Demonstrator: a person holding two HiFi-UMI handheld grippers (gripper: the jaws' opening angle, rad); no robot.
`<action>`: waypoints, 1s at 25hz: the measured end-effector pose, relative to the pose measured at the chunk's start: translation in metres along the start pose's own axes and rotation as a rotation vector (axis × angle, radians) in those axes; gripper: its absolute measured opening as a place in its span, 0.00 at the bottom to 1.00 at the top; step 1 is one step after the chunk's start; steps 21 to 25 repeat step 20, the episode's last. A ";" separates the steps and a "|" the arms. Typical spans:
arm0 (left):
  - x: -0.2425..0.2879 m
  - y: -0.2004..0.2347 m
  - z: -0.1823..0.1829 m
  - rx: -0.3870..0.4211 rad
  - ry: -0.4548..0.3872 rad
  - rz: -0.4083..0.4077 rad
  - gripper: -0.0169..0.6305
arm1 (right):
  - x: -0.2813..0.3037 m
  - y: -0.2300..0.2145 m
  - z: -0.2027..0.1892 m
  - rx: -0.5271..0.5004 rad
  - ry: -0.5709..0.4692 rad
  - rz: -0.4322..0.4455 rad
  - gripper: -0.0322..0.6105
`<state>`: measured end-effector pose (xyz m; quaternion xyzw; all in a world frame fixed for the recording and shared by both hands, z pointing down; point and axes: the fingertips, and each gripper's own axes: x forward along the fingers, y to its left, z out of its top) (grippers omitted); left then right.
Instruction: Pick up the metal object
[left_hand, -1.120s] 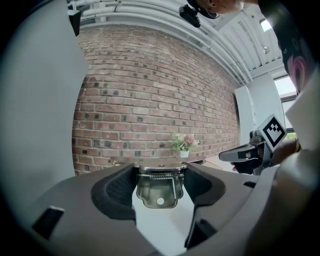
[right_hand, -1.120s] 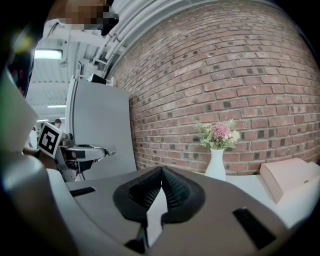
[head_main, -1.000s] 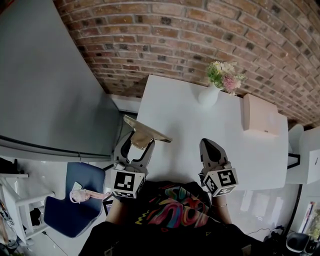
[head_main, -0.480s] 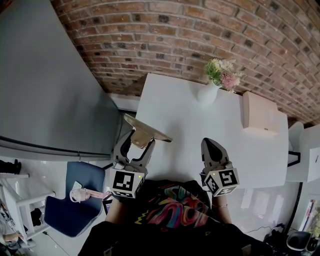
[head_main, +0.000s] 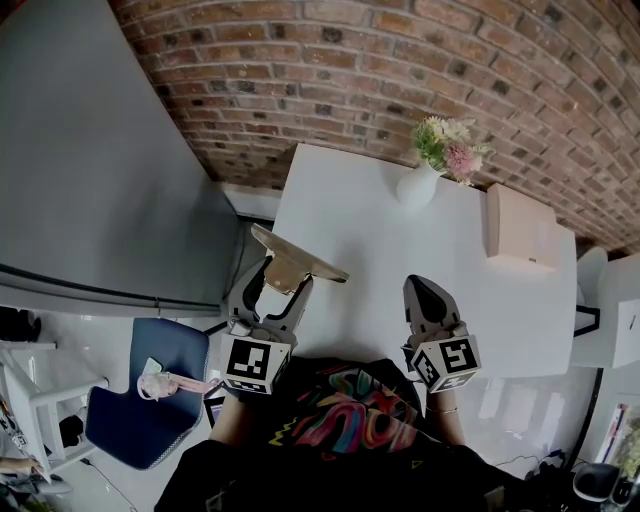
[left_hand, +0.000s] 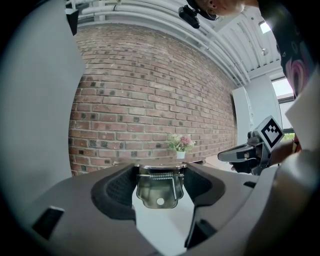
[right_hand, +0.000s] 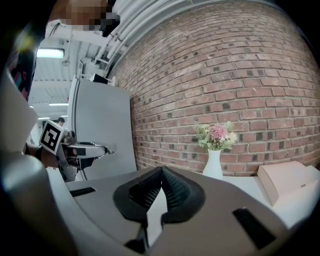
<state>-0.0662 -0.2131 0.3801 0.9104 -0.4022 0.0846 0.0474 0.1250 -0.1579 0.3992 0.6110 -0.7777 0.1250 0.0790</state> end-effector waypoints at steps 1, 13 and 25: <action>0.000 0.001 -0.001 -0.003 0.001 0.003 0.49 | 0.000 0.000 0.000 0.001 0.001 0.000 0.08; 0.002 0.000 -0.007 -0.012 0.013 -0.009 0.49 | -0.003 -0.006 -0.002 0.005 0.000 -0.024 0.08; 0.003 -0.006 -0.003 0.002 0.012 -0.023 0.49 | -0.006 -0.010 -0.004 -0.006 0.014 -0.019 0.08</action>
